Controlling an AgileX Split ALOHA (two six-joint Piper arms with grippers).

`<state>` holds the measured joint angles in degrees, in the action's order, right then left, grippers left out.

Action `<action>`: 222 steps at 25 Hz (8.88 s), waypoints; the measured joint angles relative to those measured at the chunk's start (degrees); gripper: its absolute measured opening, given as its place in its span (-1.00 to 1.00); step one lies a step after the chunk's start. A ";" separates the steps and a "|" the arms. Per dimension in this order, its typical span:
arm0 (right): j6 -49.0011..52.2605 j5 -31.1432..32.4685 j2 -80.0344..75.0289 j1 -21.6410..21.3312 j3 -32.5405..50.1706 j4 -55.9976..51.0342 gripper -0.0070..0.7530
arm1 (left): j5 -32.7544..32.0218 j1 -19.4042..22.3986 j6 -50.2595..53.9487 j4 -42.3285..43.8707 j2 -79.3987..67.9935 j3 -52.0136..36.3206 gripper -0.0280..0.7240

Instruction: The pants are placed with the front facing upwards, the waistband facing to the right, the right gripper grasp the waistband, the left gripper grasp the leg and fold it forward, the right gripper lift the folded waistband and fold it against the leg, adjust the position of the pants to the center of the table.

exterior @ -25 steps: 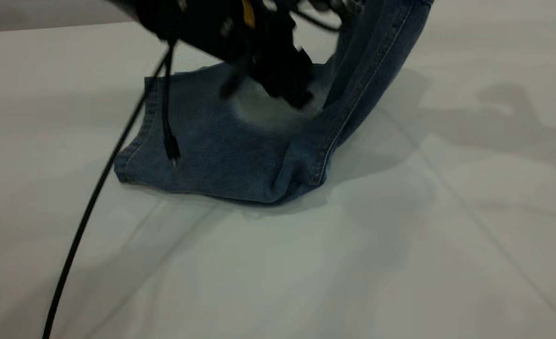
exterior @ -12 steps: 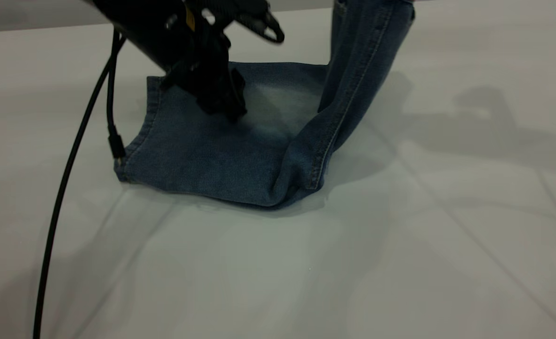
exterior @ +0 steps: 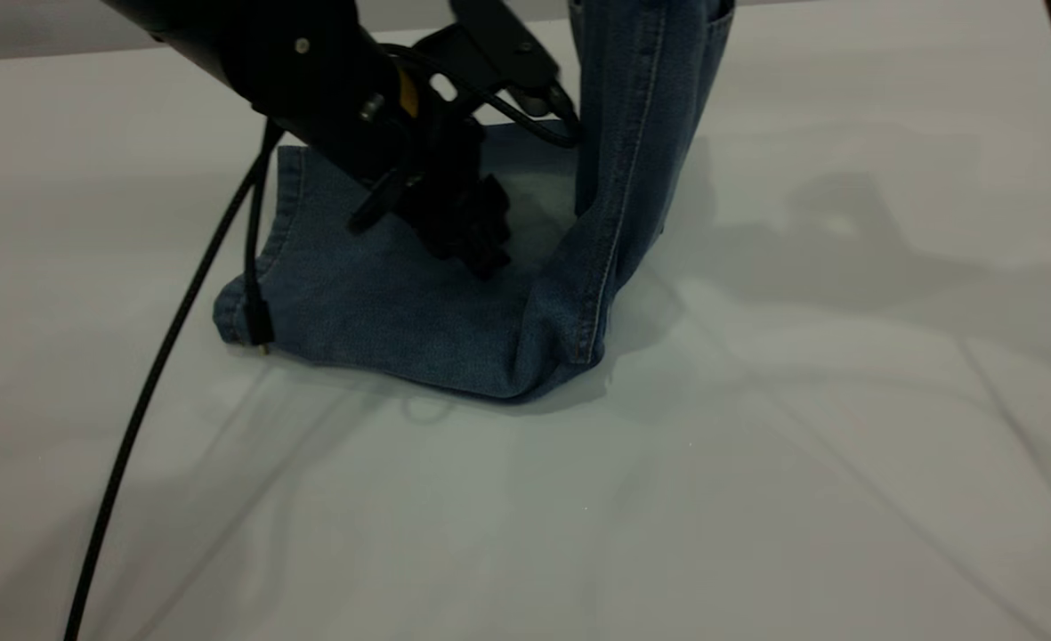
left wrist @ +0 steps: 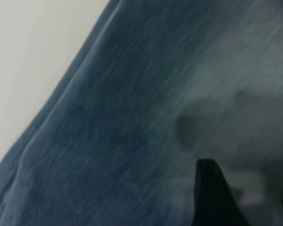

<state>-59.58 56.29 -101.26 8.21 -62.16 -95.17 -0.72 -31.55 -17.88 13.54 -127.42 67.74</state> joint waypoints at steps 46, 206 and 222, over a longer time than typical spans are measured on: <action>-9.30 -15.11 -16.91 21.69 -12.28 -4.83 -0.90 | -5.32 17.70 0.25 9.20 42.12 -0.05 -0.10; 62.62 6.05 90.48 39.02 27.43 94.19 0.13 | -53.41 6.82 5.28 -26.78 108.14 -31.99 -0.10; 62.93 4.57 94.47 39.02 33.26 93.76 0.13 | -63.56 6.87 8.50 -24.67 120.80 -37.89 -0.10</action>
<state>3.35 60.86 -6.78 47.23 -28.91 -1.41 -64.28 -24.69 -9.39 -11.14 -6.62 29.85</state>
